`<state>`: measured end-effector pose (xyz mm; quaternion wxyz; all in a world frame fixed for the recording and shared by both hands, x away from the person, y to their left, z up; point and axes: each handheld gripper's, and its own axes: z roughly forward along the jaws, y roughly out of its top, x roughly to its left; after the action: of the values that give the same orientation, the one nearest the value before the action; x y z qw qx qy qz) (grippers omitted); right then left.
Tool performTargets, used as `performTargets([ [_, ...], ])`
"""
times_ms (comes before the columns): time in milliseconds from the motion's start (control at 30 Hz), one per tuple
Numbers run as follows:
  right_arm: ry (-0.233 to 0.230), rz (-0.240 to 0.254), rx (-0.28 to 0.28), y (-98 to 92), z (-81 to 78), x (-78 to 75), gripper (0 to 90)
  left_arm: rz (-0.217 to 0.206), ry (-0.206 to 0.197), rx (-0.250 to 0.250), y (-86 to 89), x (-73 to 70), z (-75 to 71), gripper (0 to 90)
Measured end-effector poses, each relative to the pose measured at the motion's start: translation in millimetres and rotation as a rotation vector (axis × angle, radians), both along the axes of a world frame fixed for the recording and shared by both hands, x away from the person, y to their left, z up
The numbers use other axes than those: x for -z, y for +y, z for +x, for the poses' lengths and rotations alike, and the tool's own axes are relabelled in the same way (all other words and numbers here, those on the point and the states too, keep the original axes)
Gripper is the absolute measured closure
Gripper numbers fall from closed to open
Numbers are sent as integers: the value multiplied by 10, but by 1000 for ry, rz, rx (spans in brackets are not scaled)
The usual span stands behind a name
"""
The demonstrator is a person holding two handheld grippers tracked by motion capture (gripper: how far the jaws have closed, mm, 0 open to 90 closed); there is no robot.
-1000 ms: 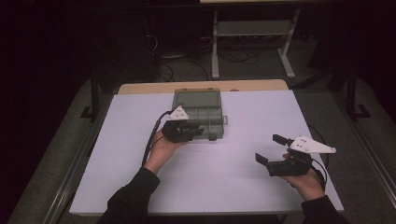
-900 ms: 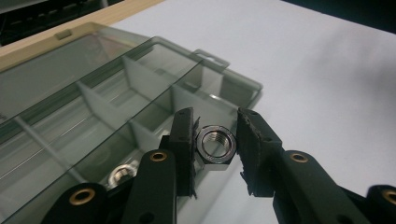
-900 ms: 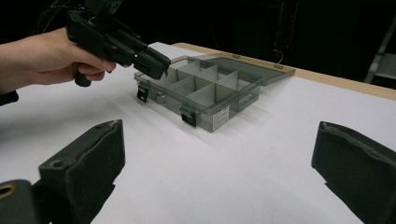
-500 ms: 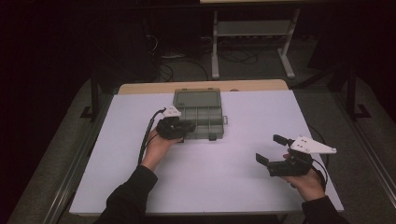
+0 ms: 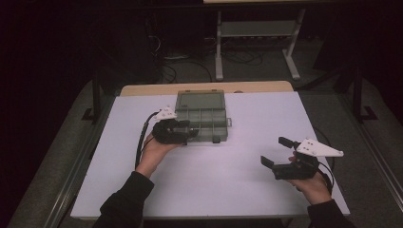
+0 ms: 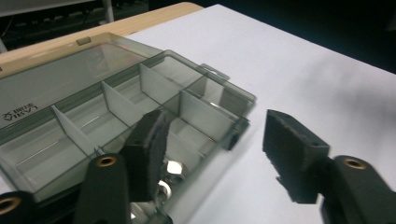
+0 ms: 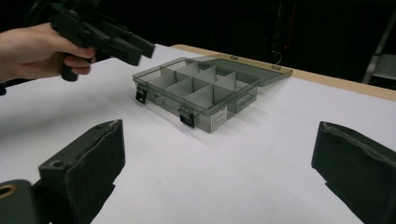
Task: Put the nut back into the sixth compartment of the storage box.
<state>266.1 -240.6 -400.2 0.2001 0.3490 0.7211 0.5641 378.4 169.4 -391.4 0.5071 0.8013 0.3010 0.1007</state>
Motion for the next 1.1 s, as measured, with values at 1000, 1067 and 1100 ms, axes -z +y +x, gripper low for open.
performTargets([
  [1000, -1, 13, 4, -6, -1, -6, 22, -112, -134, -62, 840, -2, -1030, 122],
  [1067, -2, 18, 4, -7, -4, -7, 22, -122, -139, -62, 877, 16, -1070, 108],
  [1100, -3, 20, 4, -8, -6, -8, 22, -122, -141, -62, 891, 23, -1088, 108],
])
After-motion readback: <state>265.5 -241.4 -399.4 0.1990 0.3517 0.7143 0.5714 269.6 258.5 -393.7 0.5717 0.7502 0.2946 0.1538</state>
